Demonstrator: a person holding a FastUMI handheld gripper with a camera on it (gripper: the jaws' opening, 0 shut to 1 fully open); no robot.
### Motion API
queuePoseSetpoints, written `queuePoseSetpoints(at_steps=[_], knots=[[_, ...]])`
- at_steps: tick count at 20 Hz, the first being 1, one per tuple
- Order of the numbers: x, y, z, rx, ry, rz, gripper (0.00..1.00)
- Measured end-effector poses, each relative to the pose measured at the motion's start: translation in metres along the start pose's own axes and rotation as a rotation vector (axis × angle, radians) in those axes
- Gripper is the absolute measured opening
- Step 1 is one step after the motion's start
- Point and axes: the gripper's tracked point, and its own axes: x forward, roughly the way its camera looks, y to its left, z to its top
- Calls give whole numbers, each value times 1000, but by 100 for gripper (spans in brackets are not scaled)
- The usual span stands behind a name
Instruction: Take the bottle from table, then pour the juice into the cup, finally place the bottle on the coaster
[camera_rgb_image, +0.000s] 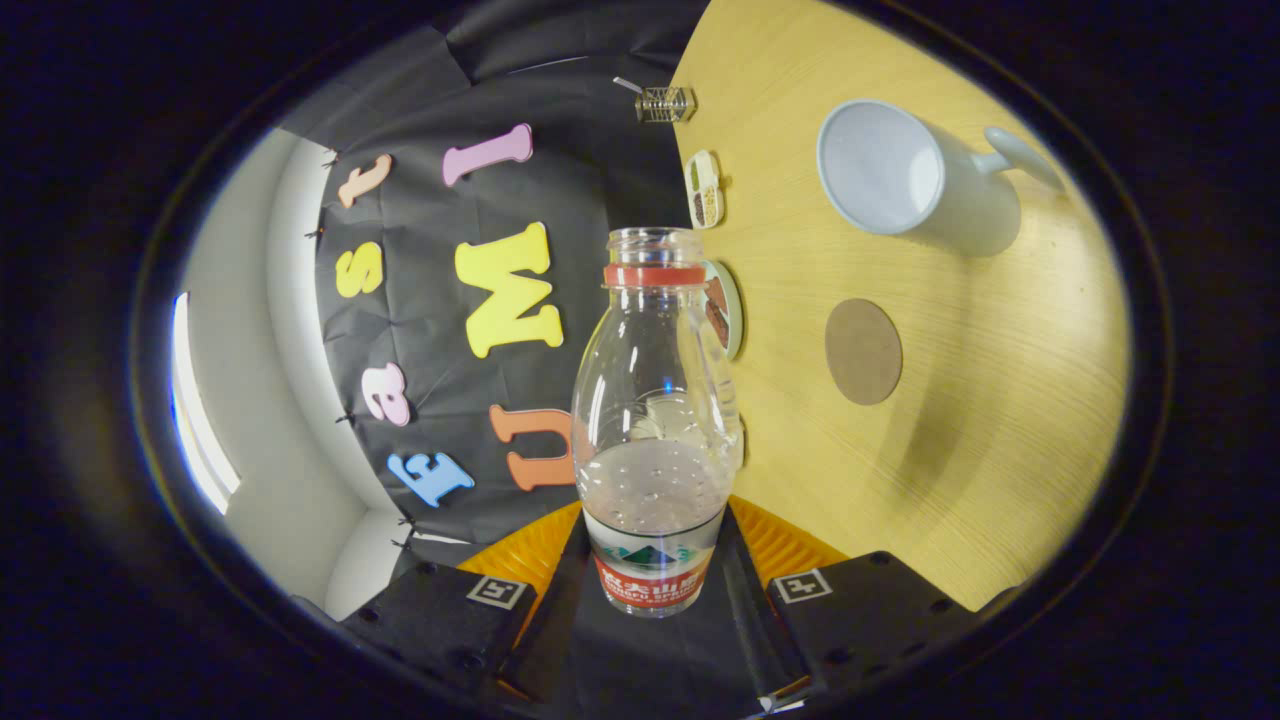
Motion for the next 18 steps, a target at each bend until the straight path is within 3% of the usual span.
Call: queuePoseSetpoints(at_steps=[18], knots=[[5,18,7,128,-1,21,74]])
